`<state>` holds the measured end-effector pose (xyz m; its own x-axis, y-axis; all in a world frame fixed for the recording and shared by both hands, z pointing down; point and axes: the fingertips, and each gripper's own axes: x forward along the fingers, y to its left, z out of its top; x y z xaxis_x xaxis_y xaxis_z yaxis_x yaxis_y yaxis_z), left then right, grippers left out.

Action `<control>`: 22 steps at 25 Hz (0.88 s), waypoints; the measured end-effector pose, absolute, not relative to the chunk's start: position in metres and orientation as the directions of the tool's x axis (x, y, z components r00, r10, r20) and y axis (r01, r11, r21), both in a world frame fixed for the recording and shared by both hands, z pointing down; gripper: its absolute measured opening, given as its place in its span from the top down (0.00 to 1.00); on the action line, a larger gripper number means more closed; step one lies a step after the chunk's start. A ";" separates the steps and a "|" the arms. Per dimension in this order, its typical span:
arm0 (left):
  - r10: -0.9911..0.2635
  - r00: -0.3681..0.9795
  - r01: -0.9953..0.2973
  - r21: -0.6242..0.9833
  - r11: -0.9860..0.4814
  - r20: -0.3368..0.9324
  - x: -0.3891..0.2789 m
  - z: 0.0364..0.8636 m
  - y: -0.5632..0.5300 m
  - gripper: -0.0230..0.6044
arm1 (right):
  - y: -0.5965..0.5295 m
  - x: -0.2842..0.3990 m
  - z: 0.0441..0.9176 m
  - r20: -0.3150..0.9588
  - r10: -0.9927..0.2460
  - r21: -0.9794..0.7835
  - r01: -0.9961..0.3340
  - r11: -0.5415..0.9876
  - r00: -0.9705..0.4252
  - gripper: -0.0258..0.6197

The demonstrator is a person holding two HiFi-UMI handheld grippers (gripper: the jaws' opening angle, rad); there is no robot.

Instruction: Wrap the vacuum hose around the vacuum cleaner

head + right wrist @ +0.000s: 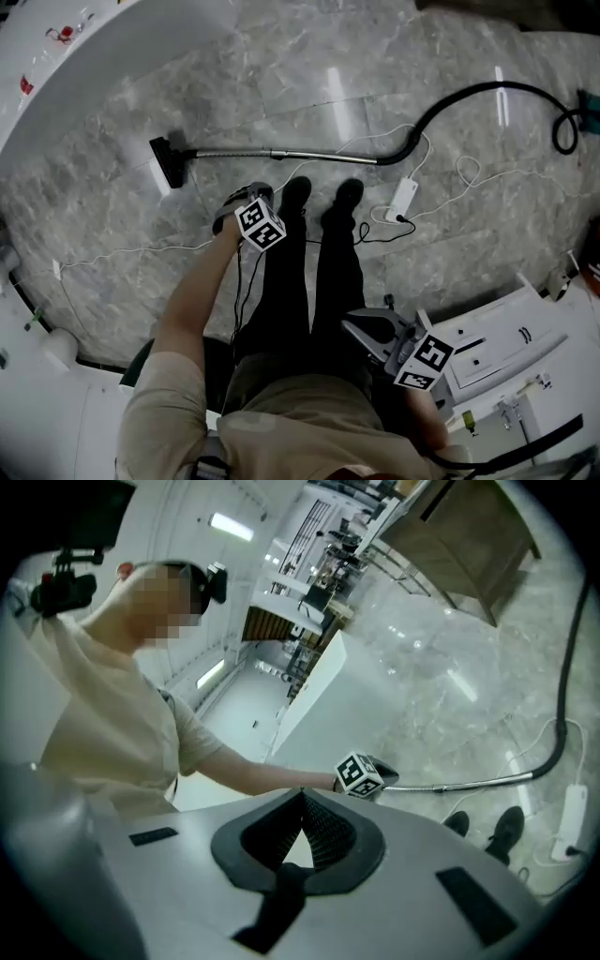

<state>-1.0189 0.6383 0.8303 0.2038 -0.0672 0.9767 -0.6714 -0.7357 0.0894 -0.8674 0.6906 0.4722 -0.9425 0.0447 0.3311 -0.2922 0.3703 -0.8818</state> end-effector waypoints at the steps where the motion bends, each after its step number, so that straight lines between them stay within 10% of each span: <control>1: -0.062 0.198 -0.677 0.090 -0.731 0.978 -1.017 0.850 0.632 0.96 | 0.690 -0.867 0.490 0.357 0.080 -0.862 -0.296 0.411 -0.931 0.96; 22: 0.059 0.119 -0.529 0.113 -0.841 0.991 -0.976 1.116 0.622 0.87 | 0.661 -0.818 0.728 0.383 0.120 -0.901 -0.341 0.269 -0.916 0.96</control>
<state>-0.9756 0.6223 1.1157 0.1187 0.0588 0.9912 -0.5288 -0.8412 0.1132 -0.8183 0.6615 0.7280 -0.9161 0.1198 0.3827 -0.3412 0.2686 -0.9008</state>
